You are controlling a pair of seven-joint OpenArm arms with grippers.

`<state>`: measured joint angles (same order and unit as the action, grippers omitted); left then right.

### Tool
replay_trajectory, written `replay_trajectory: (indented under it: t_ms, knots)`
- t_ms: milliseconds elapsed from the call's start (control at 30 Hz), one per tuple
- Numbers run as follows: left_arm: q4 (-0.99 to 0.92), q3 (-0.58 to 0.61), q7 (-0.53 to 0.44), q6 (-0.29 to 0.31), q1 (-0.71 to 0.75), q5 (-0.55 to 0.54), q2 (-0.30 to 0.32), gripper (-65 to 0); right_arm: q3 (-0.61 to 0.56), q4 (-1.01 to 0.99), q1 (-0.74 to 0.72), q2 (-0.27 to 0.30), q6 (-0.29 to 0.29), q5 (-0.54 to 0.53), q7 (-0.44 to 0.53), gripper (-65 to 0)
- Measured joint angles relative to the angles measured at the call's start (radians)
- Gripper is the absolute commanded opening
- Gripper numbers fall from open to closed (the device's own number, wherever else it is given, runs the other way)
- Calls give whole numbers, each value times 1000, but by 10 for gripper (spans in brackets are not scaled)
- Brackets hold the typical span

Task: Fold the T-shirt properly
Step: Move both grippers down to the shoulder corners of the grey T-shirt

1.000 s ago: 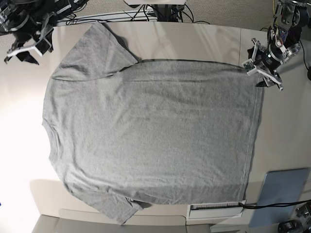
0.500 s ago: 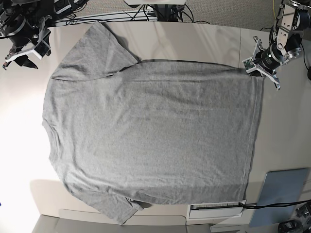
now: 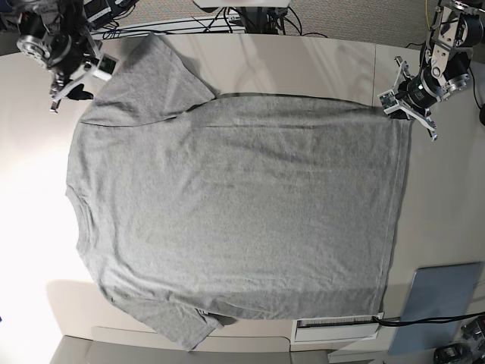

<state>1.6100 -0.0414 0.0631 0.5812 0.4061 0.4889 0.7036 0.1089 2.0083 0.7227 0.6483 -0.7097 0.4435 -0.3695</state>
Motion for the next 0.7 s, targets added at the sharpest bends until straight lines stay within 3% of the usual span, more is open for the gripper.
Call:
replay_trajectory:
  t_ms: [233, 500, 567, 700]
  knots:
    - [1, 0, 6, 0, 0, -2, 0, -650, -173, -145, -161, 2, 16, 30, 5, -335]
    - [1, 0, 10, 0, -1, -3, 0, -650, -315, -169, -287, 5, 36, 38, -19, -336]
    - [1, 0, 10, 0, -1, -3, 0, -650, -321, -169, -295, 5, 31, 35, -24, -380]
    - [1, 0, 10, 0, -1, -3, 0, -650, -326, -172, -296, 4, 26, 27, -40, -544]
